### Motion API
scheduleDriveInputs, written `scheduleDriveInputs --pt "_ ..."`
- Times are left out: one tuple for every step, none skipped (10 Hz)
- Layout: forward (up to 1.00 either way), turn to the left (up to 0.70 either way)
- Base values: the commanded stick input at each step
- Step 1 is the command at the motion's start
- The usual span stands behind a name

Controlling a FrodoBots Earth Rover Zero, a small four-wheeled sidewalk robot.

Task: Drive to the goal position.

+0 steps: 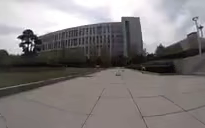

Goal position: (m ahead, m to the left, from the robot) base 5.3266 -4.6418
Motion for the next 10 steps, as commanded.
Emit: scheduleDriveInputs --pt "0.7 -0.27" --pt "0.7 -0.27" --pt "0.7 -0.27" --pt "0.7 -0.27" --pt "0.7 -0.27" --pt "0.7 -0.27" --pt "0.7 -0.23" --pt "0.7 -0.02" --pt "0.7 0.0" --pt "0.7 0.0"
